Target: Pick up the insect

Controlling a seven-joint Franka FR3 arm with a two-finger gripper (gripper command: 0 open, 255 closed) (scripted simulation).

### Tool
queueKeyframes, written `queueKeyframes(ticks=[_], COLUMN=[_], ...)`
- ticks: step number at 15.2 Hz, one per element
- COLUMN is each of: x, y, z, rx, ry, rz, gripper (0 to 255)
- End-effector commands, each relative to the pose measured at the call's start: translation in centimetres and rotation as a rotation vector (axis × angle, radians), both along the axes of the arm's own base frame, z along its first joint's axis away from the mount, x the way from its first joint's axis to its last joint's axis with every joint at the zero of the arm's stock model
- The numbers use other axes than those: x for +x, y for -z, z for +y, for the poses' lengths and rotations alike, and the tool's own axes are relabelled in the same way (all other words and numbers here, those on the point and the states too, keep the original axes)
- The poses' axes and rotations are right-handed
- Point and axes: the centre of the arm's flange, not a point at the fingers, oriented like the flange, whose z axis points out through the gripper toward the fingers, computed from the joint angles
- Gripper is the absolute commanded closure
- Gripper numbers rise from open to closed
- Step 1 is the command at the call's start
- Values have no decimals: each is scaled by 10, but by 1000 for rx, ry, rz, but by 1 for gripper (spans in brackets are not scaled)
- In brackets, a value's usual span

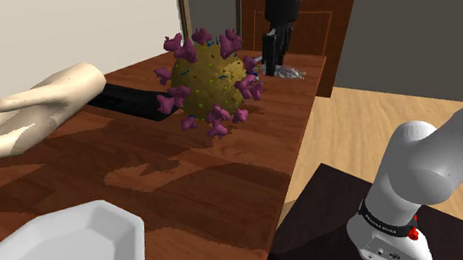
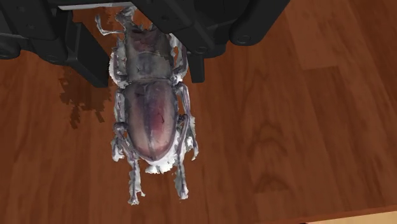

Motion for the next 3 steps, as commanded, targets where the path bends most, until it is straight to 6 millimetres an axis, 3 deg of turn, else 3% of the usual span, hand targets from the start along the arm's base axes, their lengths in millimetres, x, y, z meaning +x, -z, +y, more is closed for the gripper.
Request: queueKeyframes(ticks=[1, 3], x=[0, 0], y=[-11, -11], z=[-1, -1], rx=[0, 0], ry=[0, 0], rz=[0, 0], gripper=[255, 255])
